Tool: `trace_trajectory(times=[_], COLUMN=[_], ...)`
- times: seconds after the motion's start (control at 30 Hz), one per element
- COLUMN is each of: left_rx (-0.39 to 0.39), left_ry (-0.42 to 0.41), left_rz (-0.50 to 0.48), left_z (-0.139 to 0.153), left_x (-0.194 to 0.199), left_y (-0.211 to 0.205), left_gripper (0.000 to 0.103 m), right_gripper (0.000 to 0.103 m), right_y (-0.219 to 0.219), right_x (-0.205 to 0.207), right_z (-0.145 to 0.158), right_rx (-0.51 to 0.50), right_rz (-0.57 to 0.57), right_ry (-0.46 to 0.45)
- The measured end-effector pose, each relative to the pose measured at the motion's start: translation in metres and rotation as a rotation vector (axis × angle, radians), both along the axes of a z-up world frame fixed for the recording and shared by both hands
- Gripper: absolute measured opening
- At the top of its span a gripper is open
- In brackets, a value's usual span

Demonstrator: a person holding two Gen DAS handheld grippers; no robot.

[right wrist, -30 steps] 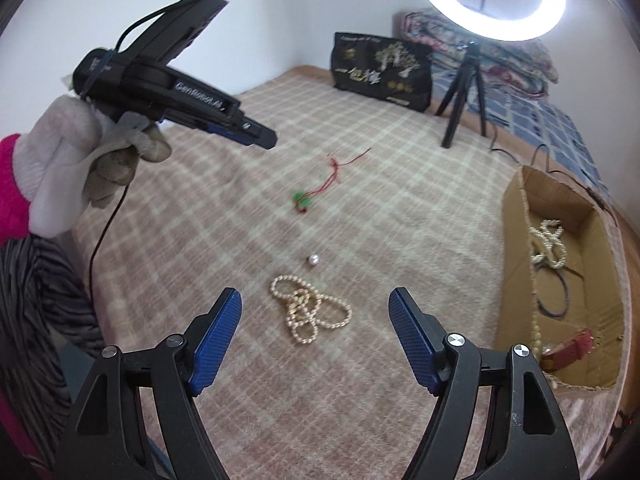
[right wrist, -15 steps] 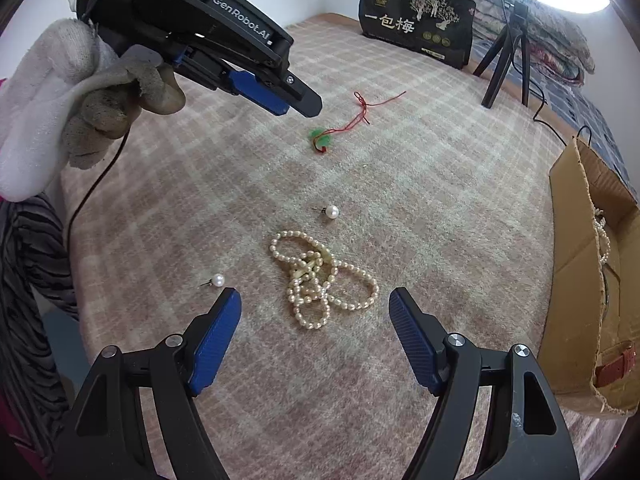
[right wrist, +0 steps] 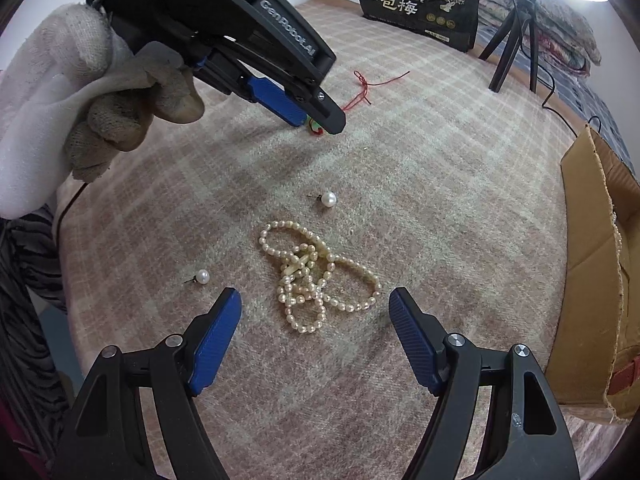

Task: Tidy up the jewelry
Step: 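Grasp the green bead with the left tool while the right tool grasps the pearl strands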

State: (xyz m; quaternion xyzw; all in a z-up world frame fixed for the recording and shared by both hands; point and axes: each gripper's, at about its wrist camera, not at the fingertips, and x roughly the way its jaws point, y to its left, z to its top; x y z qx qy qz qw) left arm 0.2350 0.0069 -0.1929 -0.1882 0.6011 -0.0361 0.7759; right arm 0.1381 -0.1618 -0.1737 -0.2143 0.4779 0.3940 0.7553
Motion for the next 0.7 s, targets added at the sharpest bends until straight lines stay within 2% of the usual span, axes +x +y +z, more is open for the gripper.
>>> trace_trajectory(times=[0.23, 0.3, 0.5, 0.7], left_rx=[0.082, 0.118, 0.156, 0.176], left_ry=[-0.036, -0.048, -0.069, -0.085], left_rz=[-0.034, -0.047, -0.063, -0.076], left_z=[-0.002, -0.002, -0.003, -0.004], left_x=[0.007, 0.007, 0.008, 0.008], left_y=[-0.011, -0.014, -0.015, -0.016], left_gripper=[0.037, 0.030, 0.018, 0.015], right_gripper=[0.076, 0.076, 0.076, 0.075], right_y=[0.002, 0.003, 0.011, 0.015], right_x=[0.004, 0.006, 0.010, 0.014], right_z=[-0.004, -0.005, -0.008, -0.010], right_rx=[0.006, 0.010, 0.020, -0.002], right_rz=[-0.013, -0.015, -0.009, -0.023], right_ry=[-0.001, -0.001, -0.014, -0.008])
